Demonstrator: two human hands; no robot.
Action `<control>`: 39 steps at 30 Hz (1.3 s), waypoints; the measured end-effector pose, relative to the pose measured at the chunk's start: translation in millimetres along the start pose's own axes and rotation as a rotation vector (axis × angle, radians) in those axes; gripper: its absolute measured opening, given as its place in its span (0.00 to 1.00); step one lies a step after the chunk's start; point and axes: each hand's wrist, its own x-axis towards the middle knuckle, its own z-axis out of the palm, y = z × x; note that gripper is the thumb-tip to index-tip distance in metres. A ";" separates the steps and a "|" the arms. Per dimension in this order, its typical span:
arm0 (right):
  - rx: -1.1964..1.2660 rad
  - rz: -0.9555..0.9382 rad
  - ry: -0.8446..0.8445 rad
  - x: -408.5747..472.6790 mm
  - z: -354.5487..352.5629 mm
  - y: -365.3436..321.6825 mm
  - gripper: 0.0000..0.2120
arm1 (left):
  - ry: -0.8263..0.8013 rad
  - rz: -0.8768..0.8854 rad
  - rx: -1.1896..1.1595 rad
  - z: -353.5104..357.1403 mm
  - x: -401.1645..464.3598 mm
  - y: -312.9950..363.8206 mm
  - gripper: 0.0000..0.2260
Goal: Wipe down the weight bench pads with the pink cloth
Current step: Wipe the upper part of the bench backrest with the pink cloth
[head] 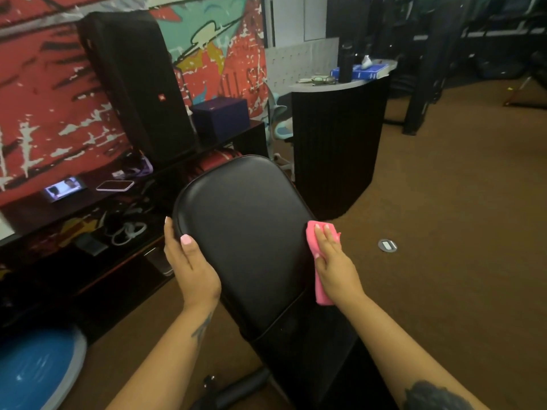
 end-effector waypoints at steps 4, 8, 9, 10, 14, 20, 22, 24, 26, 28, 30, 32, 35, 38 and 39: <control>-0.011 -0.099 -0.030 -12.2 5.9 -12.8 0.32 | 0.006 -0.007 0.001 0.1 -0.4 1.6 0.22; -0.055 -0.178 -0.080 -30.9 4.2 8.0 0.32 | 0.009 0.001 0.017 -0.3 -1.2 0.0 0.22; -0.055 -0.158 -0.070 -32.0 1.2 13.9 0.32 | 0.010 -0.003 0.013 -0.1 -1.7 0.2 0.22; -0.055 -0.133 -0.056 -30.3 -1.1 18.0 0.32 | 0.012 -0.004 0.008 -0.2 -1.7 1.1 0.22; -0.019 -0.023 0.007 -5.1 -4.1 12.8 0.31 | 0.017 -0.004 0.008 -0.1 -1.4 3.6 0.22; 0.017 -0.066 0.007 2.8 7.5 -22.9 0.29 | 0.024 -0.015 -0.002 -0.4 -1.9 4.7 0.22; 0.012 -0.186 -0.020 -7.6 14.9 -27.5 0.31 | 0.032 -0.005 -0.001 -0.4 -0.6 3.8 0.22; 0.002 -0.227 -0.061 -20.2 17.5 -23.0 0.32 | 0.034 -0.006 0.003 -0.1 -0.9 3.3 0.22; -0.024 -0.209 -0.071 -29.7 13.9 -11.5 0.32 | 0.025 -0.008 0.009 0.1 -1.9 3.2 0.22; -0.023 -0.141 -0.054 -31.0 8.6 -1.8 0.32 | 0.023 -0.005 0.014 -0.1 -2.1 3.9 0.22; -0.026 -0.082 -0.042 -24.7 6.6 -1.3 0.32 | 0.031 -0.002 0.014 -1.1 -1.1 3.7 0.22; -0.027 -0.034 -0.037 -16.3 6.7 -10.0 0.30 | 0.029 -0.007 0.010 -1.6 -0.6 3.4 0.22; -0.003 -0.017 -0.037 -12.3 10.3 -28.0 0.30 | 0.020 -0.015 0.005 -1.7 -1.9 3.3 0.23; 0.005 -0.157 -0.062 -20.6 18.6 -42.6 0.32 | 0.016 -0.013 0.000 -0.9 -1.7 3.7 0.22; -0.003 -0.211 -0.081 -25.6 22.1 -45.8 0.32 | 0.017 -0.011 -0.001 -1.2 -1.0 3.1 0.22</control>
